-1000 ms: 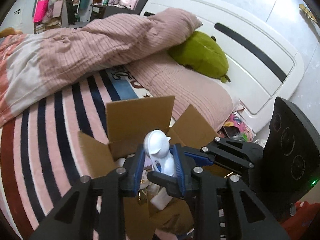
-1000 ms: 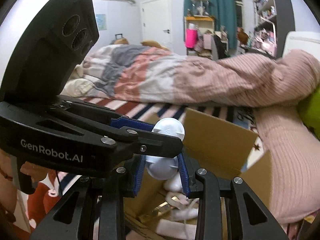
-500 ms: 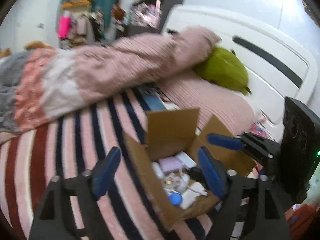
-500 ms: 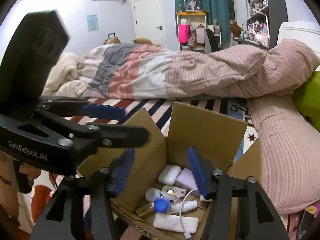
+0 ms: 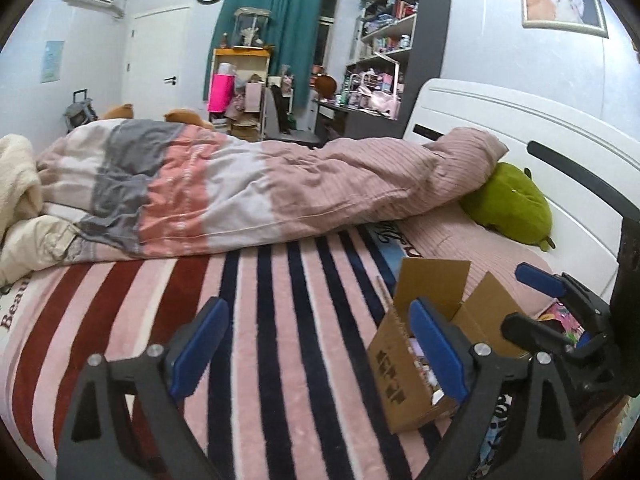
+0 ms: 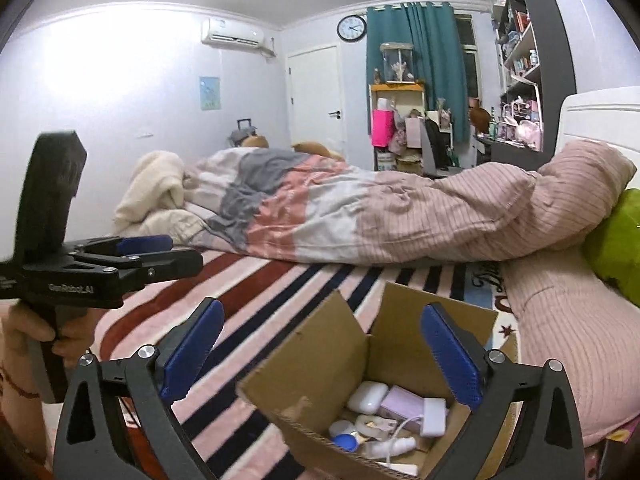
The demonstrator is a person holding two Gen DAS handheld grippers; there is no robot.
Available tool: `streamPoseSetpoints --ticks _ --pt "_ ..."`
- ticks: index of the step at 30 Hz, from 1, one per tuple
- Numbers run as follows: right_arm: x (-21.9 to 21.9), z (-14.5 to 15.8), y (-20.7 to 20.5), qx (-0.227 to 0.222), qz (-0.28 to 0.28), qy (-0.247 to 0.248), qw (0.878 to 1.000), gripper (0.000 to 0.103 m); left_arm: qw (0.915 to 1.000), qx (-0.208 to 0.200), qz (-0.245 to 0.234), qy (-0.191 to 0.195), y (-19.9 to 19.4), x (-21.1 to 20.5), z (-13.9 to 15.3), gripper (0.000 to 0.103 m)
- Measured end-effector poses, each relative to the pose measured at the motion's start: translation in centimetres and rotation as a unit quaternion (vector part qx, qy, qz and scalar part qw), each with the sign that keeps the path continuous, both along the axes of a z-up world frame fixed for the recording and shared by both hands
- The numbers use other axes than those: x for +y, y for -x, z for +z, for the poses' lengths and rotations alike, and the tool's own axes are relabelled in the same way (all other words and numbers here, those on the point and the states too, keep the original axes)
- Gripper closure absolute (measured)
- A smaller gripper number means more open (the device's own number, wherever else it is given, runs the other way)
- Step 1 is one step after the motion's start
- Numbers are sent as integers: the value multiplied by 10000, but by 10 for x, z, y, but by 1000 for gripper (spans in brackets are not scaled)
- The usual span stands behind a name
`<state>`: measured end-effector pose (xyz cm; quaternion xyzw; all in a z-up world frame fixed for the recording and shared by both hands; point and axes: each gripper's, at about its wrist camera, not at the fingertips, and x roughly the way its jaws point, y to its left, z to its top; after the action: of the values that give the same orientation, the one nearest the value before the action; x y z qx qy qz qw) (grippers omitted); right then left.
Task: Organize rigid objects
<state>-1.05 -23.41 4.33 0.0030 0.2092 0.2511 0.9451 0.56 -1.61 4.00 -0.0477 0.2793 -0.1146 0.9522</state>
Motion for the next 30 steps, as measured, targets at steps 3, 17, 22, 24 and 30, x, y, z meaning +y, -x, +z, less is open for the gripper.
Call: streamPoseSetpoints --ticks 3,17,22,24,30 --pt "4 0 3 -12 -26 47 10000 4 10000 6 89 -24 3 5 -2 12" --pt "0 -2 4 10 -81 67 9999 4 9998 -6 174 -138 4 5 -4 12" --pt "0 -3 3 14 -82 58 9999 4 9997 -3 191 -157 4 6 -4 12" --pt "0 -3 3 16 -83 59 9999 4 9997 -8 188 -157 4 6 -4 12" --pt "1 -2 4 16 -89 65 9999 4 9997 -7 183 -161 4 6 -4 12"
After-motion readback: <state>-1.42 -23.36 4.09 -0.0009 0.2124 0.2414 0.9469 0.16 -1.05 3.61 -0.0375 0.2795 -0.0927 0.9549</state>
